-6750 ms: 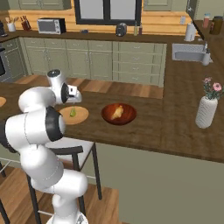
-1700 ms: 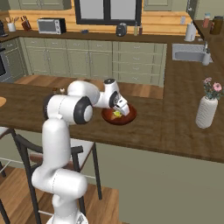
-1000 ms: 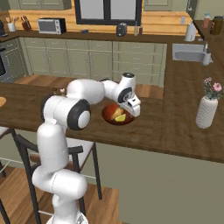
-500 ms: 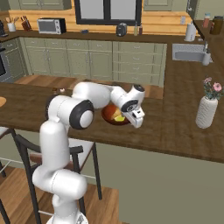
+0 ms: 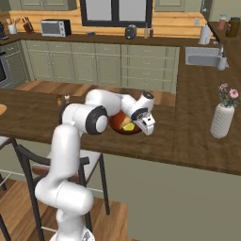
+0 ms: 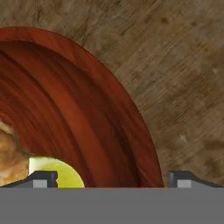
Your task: Pick the chicken drumstick and lemon wedge from their plates and place them in the bowl. Then put the bowl in the fridge.
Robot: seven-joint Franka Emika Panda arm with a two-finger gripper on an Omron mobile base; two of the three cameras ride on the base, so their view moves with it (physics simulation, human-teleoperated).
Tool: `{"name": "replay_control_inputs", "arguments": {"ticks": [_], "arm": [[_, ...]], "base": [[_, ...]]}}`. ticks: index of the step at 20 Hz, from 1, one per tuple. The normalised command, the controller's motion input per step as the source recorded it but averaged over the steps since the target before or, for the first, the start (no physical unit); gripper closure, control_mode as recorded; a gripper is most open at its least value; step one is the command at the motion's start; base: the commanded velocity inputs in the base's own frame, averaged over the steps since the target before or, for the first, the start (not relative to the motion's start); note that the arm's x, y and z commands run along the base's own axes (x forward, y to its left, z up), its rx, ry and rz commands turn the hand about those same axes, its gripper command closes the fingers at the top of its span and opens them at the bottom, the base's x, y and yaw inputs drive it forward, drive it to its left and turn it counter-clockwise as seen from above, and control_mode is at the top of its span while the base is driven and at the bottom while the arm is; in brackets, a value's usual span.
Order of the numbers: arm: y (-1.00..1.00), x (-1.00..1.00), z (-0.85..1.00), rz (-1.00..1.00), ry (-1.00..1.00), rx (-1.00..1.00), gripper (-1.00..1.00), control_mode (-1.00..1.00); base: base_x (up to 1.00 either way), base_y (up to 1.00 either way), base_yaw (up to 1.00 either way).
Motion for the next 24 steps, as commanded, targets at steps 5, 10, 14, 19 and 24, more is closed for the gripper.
{"name": "replay_control_inputs", "arguments": {"ticks": [5, 10, 14, 19, 24], "arm": [[0.0, 0.19, -0.21, -0.01, 0.02, 0.0, 1.0, -1.0], [0.0, 0.0, 0.01, 0.0, -0.02, 0.0, 1.0, -1.0], [0.0, -0.12, 0.46, 0.0, -0.05, 0.02, 1.0, -1.0], [0.01, -0.39, 0.99, -0.01, -0.25, 0.04, 1.0, -1.0], [0.06, -0.77, 1.0, -0.03, -0.39, 0.01, 1.0, -1.0]], "base": [[0.0, 0.0, 0.0], [0.0, 0.0, 0.0], [0.0, 0.0, 0.0], [0.0, 0.0, 0.0], [0.0, 0.0, 0.0]]}}
